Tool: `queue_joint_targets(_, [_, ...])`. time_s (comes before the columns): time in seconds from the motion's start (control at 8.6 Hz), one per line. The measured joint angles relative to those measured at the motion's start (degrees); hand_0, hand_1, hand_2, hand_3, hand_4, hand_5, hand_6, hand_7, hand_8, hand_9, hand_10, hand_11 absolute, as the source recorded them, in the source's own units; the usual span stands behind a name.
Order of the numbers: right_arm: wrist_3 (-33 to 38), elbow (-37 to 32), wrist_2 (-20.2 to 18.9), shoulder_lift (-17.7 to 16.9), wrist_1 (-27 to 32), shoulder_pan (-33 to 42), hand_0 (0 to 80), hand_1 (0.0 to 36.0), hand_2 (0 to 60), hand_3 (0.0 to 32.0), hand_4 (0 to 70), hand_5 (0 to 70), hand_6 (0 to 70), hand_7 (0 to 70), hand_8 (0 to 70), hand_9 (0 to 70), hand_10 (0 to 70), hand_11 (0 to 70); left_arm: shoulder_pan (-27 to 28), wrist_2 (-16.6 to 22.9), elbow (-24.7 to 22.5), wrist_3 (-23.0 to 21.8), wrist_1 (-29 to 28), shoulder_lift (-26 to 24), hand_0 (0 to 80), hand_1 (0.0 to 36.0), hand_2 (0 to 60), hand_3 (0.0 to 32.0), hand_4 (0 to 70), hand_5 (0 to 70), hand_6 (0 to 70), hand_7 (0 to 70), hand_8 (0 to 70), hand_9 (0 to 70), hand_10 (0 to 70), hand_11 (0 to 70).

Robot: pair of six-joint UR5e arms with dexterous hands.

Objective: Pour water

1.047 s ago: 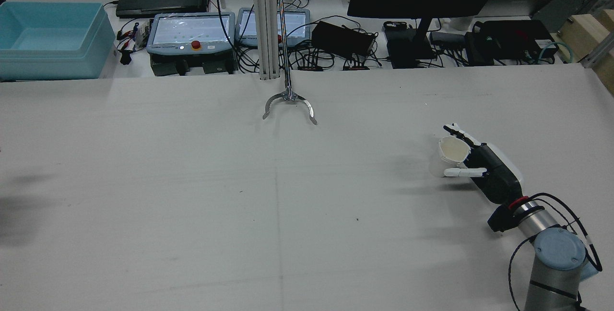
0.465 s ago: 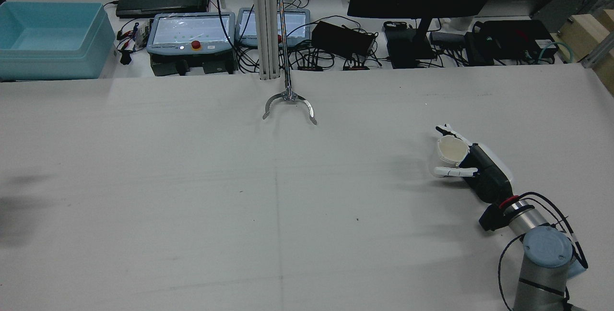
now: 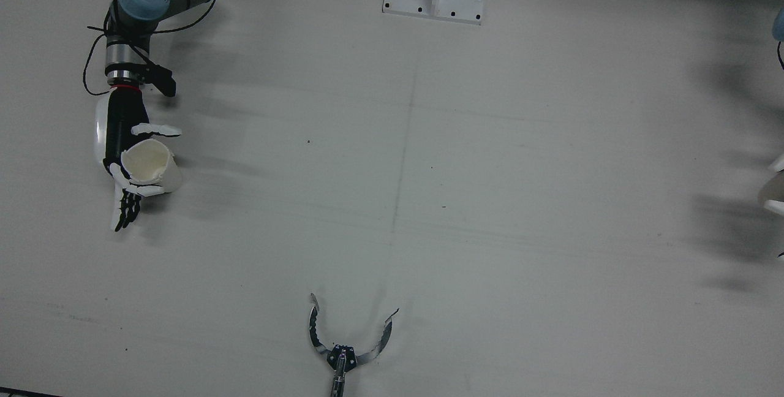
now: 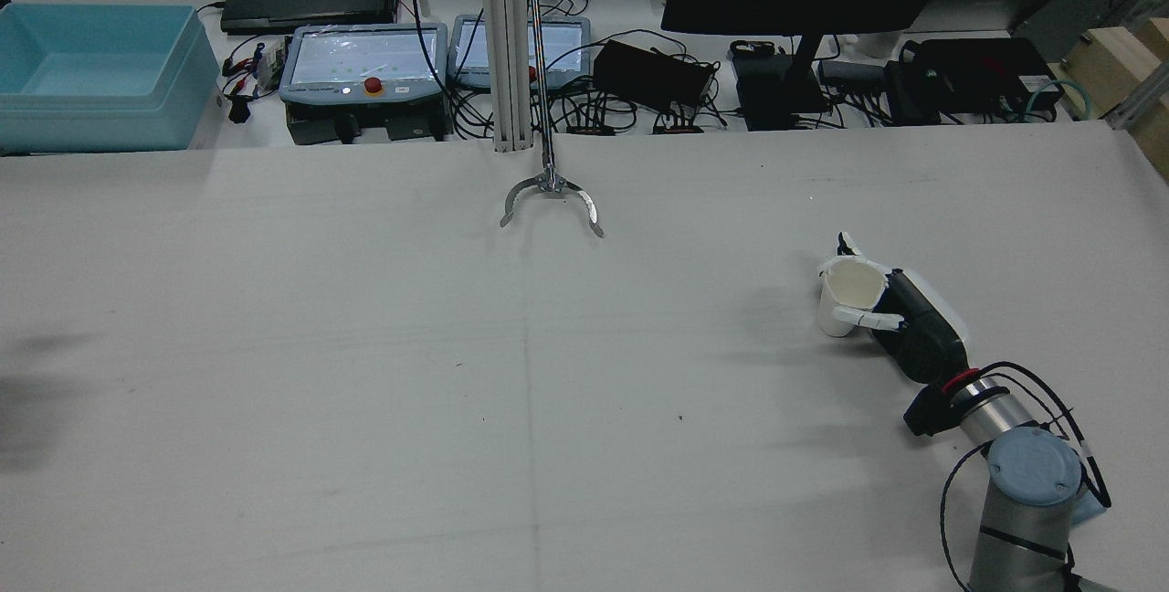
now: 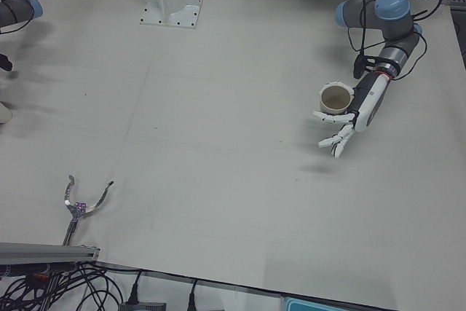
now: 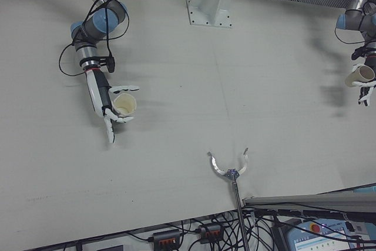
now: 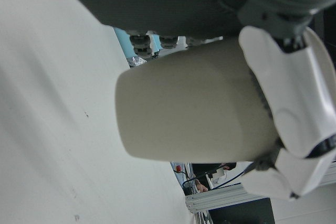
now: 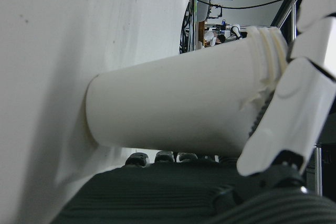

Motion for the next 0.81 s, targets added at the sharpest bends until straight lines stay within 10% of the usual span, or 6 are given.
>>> queue_joint_targets(0.23, [0.01, 0.62, 0.00, 0.01, -0.12, 0.18, 62.5, 20.6, 3.6, 0.0, 69.3, 45.9, 6.9, 14.4, 5.0, 7.5, 4.0, 7.0, -0.05, 0.00, 1.03, -0.02, -1.53, 0.60, 39.8, 13.1, 52.9, 0.0, 68.5, 17.3, 13.7, 19.6, 2.1, 3.1, 5.5, 7.9])
queue_joint_targets(0.81, [0.01, 2.35, 0.09, -0.52, -0.25, 0.75, 60.0, 20.0, 4.8, 0.0, 58.5, 48.2, 7.7, 16.9, 6.7, 10.3, 5.5, 9.3, -0.12, -0.02, 2.30, -0.01, -4.06, 1.80, 40.3, 13.7, 54.0, 0.0, 68.4, 17.6, 13.5, 19.8, 1.9, 2.8, 5.3, 7.5])
